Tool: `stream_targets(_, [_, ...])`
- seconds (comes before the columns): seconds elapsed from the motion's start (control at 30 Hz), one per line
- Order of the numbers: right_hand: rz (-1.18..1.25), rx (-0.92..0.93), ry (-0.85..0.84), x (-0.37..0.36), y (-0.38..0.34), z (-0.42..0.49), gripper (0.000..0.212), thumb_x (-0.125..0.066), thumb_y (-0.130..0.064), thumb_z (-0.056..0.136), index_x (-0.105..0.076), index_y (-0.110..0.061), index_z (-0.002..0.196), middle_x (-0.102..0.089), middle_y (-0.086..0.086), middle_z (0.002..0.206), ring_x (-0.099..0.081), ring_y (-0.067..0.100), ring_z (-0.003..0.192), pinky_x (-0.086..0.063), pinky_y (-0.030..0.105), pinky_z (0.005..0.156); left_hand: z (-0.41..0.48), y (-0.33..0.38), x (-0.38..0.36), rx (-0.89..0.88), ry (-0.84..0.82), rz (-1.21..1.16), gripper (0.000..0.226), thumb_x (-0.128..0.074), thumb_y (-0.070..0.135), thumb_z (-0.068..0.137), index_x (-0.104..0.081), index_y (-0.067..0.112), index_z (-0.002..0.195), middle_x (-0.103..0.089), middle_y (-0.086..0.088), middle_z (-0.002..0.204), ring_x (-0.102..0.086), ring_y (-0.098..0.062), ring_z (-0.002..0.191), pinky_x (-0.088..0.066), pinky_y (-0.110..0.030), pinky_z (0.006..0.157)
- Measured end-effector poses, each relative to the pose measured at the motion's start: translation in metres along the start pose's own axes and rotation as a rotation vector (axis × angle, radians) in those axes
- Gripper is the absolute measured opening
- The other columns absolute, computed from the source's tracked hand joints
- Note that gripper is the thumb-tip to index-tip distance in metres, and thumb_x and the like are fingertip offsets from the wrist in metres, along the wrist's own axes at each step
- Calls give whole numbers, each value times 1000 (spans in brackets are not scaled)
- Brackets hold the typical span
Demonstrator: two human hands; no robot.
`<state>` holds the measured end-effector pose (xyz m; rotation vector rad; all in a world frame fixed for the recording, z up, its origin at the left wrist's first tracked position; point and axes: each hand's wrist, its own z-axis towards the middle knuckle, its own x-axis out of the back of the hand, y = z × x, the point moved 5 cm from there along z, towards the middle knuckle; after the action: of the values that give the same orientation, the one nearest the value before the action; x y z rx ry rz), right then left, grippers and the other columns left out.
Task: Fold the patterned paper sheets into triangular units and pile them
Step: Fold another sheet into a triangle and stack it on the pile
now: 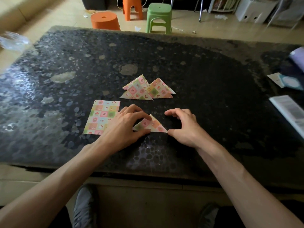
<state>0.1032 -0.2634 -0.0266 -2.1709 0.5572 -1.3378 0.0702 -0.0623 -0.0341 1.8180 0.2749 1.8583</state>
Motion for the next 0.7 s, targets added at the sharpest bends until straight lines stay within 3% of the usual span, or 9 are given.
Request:
stream_targets(0.13, [-62,148,77,-4,2,-9,39,-73,-42,93,-63,-43,131,-38,-11,139,-30,10,137,-32,30,111,0,-6,0,103,59,-9,54,-71,64,78,-58,35,122,-52,12,116,-53,-10,109,-52,-35,92])
stream_targets(0.23, [-134,245,182,-10,1,-15,42,-66,-63,90,-69,-41,125,-43,-11,132,-34,9,128,-35,30,107,2,-8,1,162,32,0,60,-66,71,71,-60,33,118,-53,10,112,-54,-13,106,-52,-40,89])
stream_targets(0.37, [-154,273,250,-15,-1,-16,32,-69,-60,90,-73,-38,114,-49,-11,127,-36,11,126,-38,31,102,2,-4,2,155,55,-81,54,-74,64,72,-54,33,111,-57,15,106,-56,-8,99,-53,-36,83])
stream_targets(0.47, [-62,295,282,-17,-4,-16,19,-76,-49,88,-75,-35,101,-59,-14,112,-43,9,118,-43,30,98,2,-2,3,155,58,-226,46,-81,48,79,-51,33,111,-67,14,98,-64,-2,90,-56,-34,76])
stream_targets(0.6, [117,260,227,-8,-6,-14,6,-78,-30,91,-73,-32,93,-71,-17,88,-65,-2,89,-52,19,78,7,-2,8,152,44,-401,31,-80,39,83,-67,32,110,-75,10,90,-71,-4,82,-60,-36,76])
stream_targets(0.7, [117,164,215,-4,-1,-10,9,-79,-27,91,-73,-33,94,-71,-18,86,-66,-4,82,-46,12,69,9,-1,8,174,-58,-395,9,-75,41,88,-77,33,92,-75,9,79,-71,-7,74,-61,-38,73])
